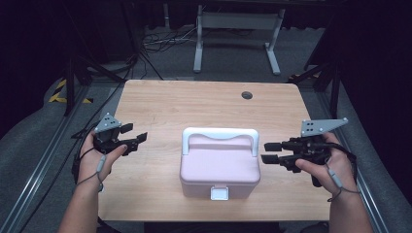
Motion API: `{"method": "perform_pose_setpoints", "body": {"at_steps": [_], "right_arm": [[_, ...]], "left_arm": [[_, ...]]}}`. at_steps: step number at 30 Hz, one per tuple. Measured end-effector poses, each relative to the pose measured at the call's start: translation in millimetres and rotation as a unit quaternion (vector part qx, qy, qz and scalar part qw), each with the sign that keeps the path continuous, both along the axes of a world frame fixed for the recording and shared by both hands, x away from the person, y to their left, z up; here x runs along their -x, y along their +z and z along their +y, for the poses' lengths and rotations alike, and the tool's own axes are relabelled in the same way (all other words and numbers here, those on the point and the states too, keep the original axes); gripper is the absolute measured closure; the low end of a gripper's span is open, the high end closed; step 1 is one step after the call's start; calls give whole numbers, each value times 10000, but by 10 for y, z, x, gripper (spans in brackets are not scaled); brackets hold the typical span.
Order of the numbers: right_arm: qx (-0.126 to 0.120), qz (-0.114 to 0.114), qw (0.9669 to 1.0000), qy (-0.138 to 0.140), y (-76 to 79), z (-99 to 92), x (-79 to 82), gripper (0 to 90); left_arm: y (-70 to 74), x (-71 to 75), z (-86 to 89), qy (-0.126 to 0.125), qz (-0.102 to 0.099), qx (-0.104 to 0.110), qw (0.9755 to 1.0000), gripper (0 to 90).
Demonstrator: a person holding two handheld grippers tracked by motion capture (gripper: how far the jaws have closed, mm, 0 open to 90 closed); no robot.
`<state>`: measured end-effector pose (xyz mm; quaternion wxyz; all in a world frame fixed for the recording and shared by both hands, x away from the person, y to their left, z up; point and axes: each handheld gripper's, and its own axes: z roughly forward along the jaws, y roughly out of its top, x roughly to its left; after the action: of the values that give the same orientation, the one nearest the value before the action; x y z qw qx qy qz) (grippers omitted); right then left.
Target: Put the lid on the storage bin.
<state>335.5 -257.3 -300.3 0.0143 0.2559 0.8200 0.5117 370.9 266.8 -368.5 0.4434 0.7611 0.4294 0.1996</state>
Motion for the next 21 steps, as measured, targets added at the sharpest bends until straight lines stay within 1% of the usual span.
{"method": "perform_pose_setpoints", "body": {"at_steps": [1,3,4,6,8,10,11,13,15,17,18,20,21], "right_arm": [[-73,-109,9998,-167,3,-32,-29,497],[-151,-252,9987,-425,-4,-83,-73,470],[-161,-294,9979,-559,-15,-113,-98,463],[-88,-392,9960,-793,-43,-176,-153,458],[-105,-447,9940,-996,-74,-239,-202,435],[-136,-427,9919,-1191,-108,-300,-246,417],[-122,-363,9906,-1315,-126,-330,-262,429],[17,-154,9882,-1526,-156,-387,-279,449],[102,-27,9862,-1654,-188,-443,-297,461],[145,-1,9852,-1706,-216,-495,-318,449],[184,-15,9837,-1787,-231,-524,-332,442],[357,-57,9799,-1963,-266,-584,-356,417],[452,-77,9771,-2077,-300,-628,-376,375]], "left_arm": [[-3,4,4,21,8,9,10000,340],[-7,5,19,39,3,-5,10000,340],[-9,6,24,53,7,0,10000,340],[-15,2,26,68,8,-2,10000,340],[-21,-11,23,69,6,-16,10000,340],[-28,-24,16,70,13,-42,10000,338],[-33,-31,11,90,18,-58,9999,338],[-45,-51,5,116,24,-89,9999,337],[-56,-74,8,111,25,-152,9998,336],[-67,-94,8,128,35,-213,9997,335],[-71,-103,10,134,29,-227,9996,335],[-78,-116,15,139,40,-205,9997,334],[-80,-120,18,148,42,-195,9997,334]]}}
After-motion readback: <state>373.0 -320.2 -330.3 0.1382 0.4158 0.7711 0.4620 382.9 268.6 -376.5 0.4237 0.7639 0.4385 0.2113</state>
